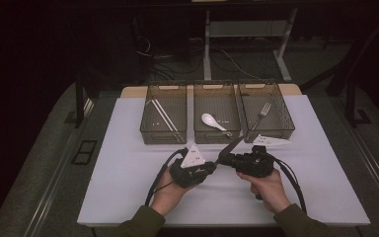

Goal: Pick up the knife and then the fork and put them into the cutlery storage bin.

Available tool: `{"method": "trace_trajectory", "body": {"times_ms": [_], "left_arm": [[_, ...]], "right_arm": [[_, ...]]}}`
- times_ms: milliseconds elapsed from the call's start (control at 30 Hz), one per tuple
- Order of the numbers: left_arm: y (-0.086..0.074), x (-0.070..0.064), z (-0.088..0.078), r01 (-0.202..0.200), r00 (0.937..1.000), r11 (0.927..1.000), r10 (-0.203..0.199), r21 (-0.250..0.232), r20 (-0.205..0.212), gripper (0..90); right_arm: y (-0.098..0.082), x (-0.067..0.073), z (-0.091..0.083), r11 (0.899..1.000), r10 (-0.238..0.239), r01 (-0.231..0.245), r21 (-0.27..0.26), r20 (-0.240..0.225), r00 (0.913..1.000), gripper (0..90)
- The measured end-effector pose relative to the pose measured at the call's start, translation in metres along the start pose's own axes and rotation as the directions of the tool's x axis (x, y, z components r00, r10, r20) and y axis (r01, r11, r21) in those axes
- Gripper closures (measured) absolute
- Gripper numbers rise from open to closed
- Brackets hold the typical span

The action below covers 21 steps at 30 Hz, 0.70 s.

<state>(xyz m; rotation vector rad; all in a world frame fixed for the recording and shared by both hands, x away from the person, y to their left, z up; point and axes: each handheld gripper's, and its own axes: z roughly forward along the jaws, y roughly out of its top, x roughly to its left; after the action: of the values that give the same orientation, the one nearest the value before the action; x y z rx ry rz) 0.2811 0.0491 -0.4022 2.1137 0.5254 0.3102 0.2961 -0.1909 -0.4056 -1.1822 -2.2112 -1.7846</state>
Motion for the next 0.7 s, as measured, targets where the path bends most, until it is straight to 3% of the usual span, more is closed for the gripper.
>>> {"method": "trace_trajectory", "body": {"times_ms": [367,700], "left_arm": [[0.0016,-0.0004,-0.0011,0.006,0.9994,0.9998,-0.007,-0.020,-0.035,79.3],[0.0009,0.0013,-0.0023,0.029,0.9995,0.9978,-0.029,-0.059,-0.009,78.7]], "right_arm": [[0.0041,0.0008,0.0044,0.999,-0.014,0.013,-0.041,-0.015,0.9998,88.4],[0.0076,0.0037,0.0025,0.998,-0.044,0.043,-0.044,-0.010,0.9990,88.8]]}}
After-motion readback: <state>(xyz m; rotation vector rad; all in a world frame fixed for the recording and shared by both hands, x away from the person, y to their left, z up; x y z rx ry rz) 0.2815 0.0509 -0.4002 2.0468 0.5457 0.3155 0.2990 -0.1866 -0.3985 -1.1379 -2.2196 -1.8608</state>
